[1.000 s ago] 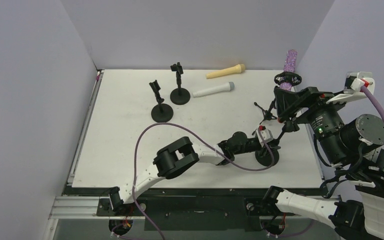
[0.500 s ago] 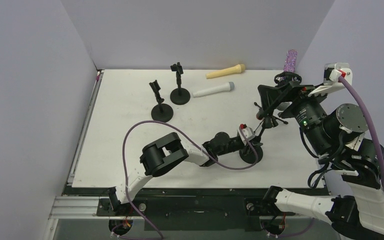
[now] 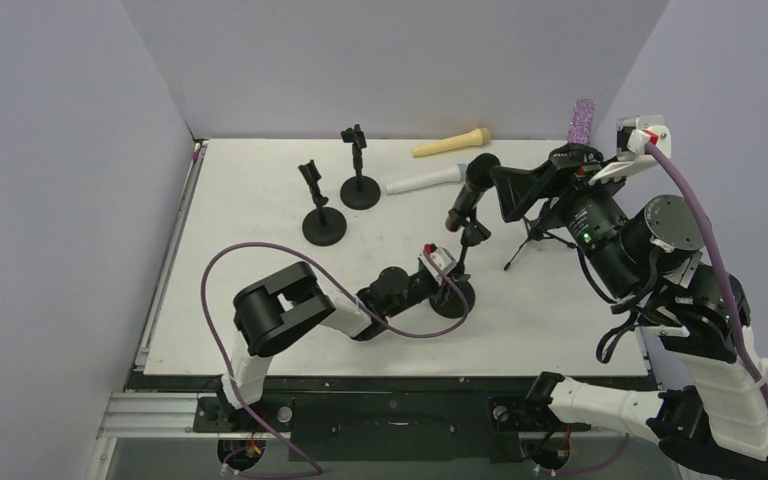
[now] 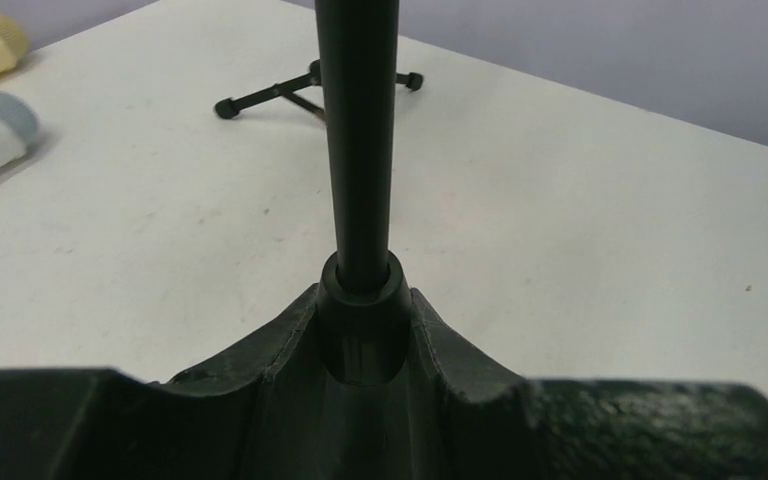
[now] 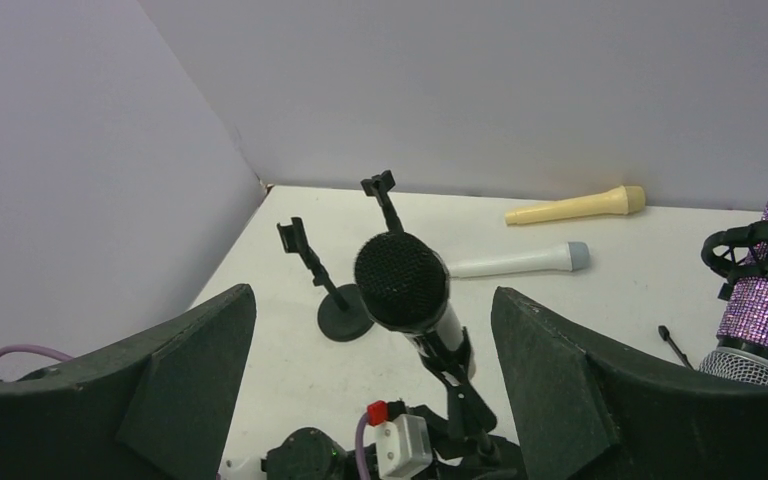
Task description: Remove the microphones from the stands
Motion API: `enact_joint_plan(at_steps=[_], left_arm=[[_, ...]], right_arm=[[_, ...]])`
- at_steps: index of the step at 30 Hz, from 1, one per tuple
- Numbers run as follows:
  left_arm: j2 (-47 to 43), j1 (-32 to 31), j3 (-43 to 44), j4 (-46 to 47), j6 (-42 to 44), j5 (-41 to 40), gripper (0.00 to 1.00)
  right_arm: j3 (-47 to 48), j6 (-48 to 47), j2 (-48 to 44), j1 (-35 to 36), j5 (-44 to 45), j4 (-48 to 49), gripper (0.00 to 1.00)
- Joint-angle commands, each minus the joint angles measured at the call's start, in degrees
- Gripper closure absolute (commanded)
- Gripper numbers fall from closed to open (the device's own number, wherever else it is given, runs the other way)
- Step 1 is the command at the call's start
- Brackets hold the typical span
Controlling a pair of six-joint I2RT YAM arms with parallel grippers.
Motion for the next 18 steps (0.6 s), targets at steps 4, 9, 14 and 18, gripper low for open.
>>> enact_joint_plan(at_steps=[4,9,14,18], left_arm=[[-12.6,3.6,-11.3,9.2,0.0,-7.0,1.00],[-19.1,5.1,-18.7,7.6,0.9,-8.0,1.00],[-23.2,6.4,-23.3,6.1,1.1,-8.3,1.00],[-26.0,7.3,-26.4,6.0,0.8,-8.0,1.00]], right_arm=[[-4.8,-0.1,0.3,0.1,-2.3,4.3,0.17],[-10.3,0.3,-0.1,0.1,-4.9,7.3,0.17],[-15.1,-0.1,0.7,0.0,-11.0,10.4,0.17],[-18.5,-1.5,2.1,0.0,-17.4,13.0,0.17]])
